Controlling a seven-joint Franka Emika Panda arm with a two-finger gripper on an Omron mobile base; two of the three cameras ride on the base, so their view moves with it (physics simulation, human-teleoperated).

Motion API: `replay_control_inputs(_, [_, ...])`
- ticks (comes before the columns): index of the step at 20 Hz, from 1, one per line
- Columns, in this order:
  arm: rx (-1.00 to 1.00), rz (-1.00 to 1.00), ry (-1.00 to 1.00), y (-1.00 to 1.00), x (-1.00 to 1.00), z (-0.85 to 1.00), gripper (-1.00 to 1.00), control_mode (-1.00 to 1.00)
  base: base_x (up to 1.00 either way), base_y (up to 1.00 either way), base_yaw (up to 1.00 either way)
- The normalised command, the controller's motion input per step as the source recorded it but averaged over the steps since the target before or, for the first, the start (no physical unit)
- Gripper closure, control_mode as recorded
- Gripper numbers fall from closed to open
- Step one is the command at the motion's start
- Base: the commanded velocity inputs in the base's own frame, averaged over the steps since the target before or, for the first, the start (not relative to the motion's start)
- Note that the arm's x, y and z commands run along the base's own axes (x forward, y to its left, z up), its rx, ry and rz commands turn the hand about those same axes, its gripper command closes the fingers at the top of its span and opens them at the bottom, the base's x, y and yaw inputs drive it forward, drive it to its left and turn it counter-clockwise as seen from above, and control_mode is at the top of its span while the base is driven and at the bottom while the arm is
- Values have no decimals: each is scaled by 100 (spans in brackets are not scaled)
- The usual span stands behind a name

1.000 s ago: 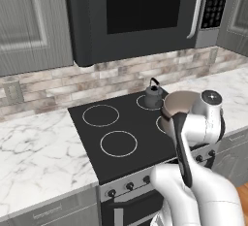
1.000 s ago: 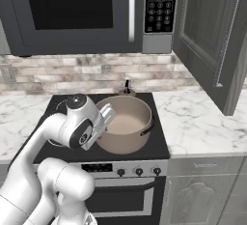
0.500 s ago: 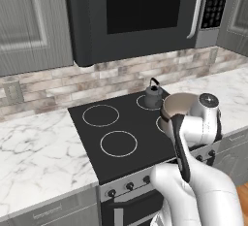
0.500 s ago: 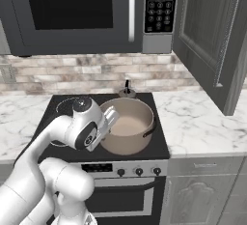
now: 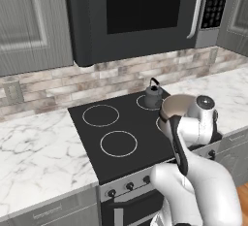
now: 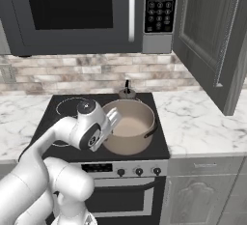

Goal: Pick the kettle from the cabinet and place it on a stove burner. Then pick the pot from the counter and place it on another stove burner. Finally, turn both burners on.

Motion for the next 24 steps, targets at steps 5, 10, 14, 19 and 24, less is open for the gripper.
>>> replay_control_inputs(5, [0,1,0,0,12,-8,100,-100,0,0,0])
replay_control_inputs(10, [0,2,0,0,10,-1,100,-100,0,0,0])
replay_control_inputs(14, [0,2,0,0,8,-3,100,-100,0,0,0])
replay_control_inputs(19, [0,2,0,0,1,-2,100,-100,0,0,0])
replay_control_inputs(24, [0,2,0,0,5,-1,100,-100,0,0,0])
